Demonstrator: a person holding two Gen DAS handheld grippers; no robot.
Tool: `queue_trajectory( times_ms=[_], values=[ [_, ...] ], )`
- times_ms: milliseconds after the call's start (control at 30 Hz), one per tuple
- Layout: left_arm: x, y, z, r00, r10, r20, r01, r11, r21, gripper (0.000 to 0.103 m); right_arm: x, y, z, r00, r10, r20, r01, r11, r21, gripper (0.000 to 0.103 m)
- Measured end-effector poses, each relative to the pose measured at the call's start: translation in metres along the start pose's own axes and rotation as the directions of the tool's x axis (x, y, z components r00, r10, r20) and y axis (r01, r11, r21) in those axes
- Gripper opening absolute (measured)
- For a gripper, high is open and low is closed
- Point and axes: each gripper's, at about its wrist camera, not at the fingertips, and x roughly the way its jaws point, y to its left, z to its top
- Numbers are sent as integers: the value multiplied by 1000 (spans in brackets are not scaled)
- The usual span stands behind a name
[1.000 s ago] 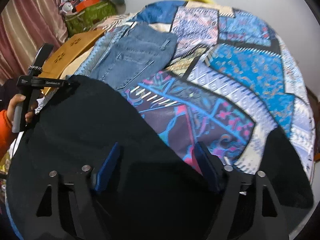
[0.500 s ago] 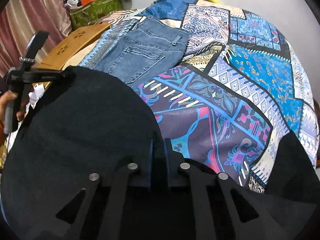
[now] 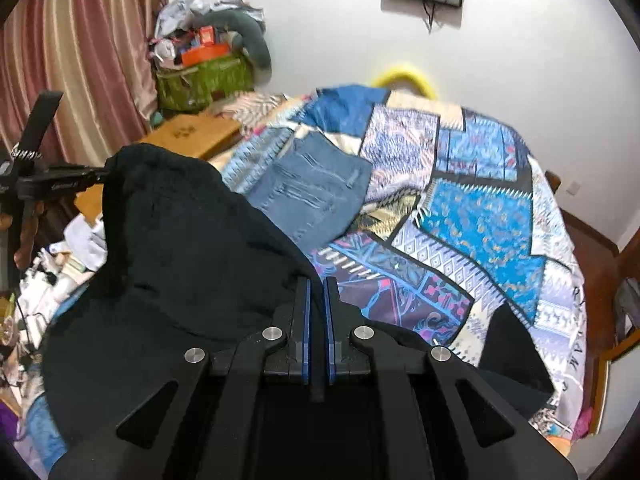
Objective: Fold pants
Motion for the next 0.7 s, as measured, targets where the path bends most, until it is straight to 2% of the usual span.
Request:
queue_trajectory(
  times_ms=[133, 300, 467, 567, 700],
  values=[
    [-45, 2, -30, 999, 17, 38, -18, 1000, 24, 1, -28, 18, -7, 1000, 12, 25, -12, 1000, -18, 5],
    [-73, 6, -67, 999, 25, 35, -26, 999, 32, 1, -50, 38, -33, 998, 53, 21, -53, 998, -26, 5],
    [-92, 17, -110, 999, 22, 36, -21, 1000, -23, 1, -67, 60, -62, 995, 99, 10, -99, 995, -13, 5],
    [-98, 23, -137, 997, 65, 46, -63, 997, -34, 1, -68, 71, -81, 993, 119, -15, -119, 993, -8, 5],
    [-89, 33, -175, 998, 61, -17, -62, 996, -65, 1, -66, 81, -106, 988, 149, -50, -149, 989, 10, 5]
  ],
)
